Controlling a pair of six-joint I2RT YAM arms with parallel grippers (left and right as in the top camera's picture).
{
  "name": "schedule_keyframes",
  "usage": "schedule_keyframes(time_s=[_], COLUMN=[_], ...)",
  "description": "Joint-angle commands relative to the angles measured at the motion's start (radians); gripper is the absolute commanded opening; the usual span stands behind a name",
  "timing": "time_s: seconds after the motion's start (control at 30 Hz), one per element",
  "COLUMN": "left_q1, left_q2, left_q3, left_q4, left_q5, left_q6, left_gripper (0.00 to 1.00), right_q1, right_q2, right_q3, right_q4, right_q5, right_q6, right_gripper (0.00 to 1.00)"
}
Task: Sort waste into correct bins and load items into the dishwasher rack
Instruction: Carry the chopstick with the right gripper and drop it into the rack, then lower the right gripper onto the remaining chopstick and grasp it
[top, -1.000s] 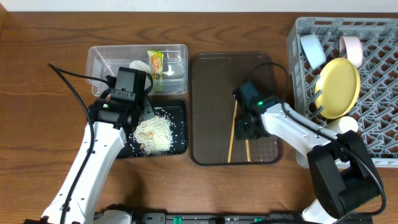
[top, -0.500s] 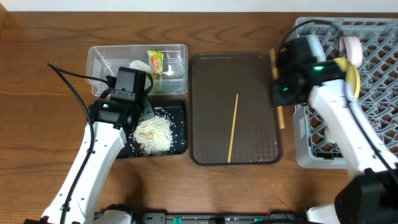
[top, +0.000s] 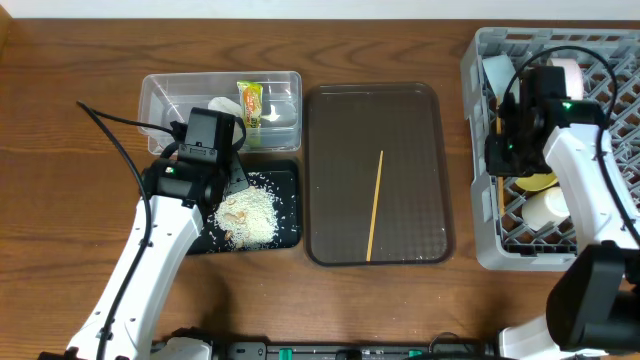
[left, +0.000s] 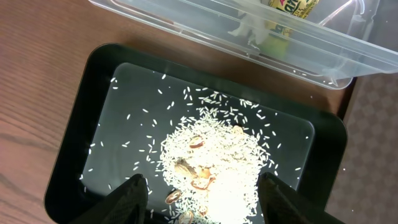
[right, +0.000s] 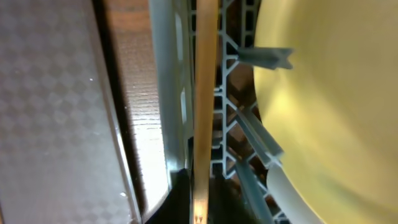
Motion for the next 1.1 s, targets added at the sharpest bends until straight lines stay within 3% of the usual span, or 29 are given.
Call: schedule_keyframes(time_s=[0.0,0.2,0.43,0.67,1.07], left_q1=[0.003,0.003,0.003,0.003,0.003], left_q2=[0.006,0.006,0.006,0.006,0.006], left_q3=[-0.003,-0.003,-0.003,-0.003,-0.003], left_q4=[0.0,0.0,0.001,0.0,0.0], left_q5=[-0.016,-0.016,-0.016,-0.016,-0.016], left_q6=[-0.01,-0.01,-0.011,-0.021,-0.021], left_gripper=[0.6,0.6,0.6,0.6,0.6], right_q1=[-0.003,0.0,0.094,0.31,0.581], right_q2=[-0.004,-0.034,-0.064,-0.01,0.199], right_q3=[0.005,0.097,0.118,0.02,-0.102], right_q4=[0.024,0.025,0.052,0.094,0.226], right_q5=[0.002,-0.06,-0.324,-0.27,-0.102], right_q6=[-0.026,0.013,0.023,0.079,0.322], right_gripper=[0.21,0.32,0.33,0.43,0.4])
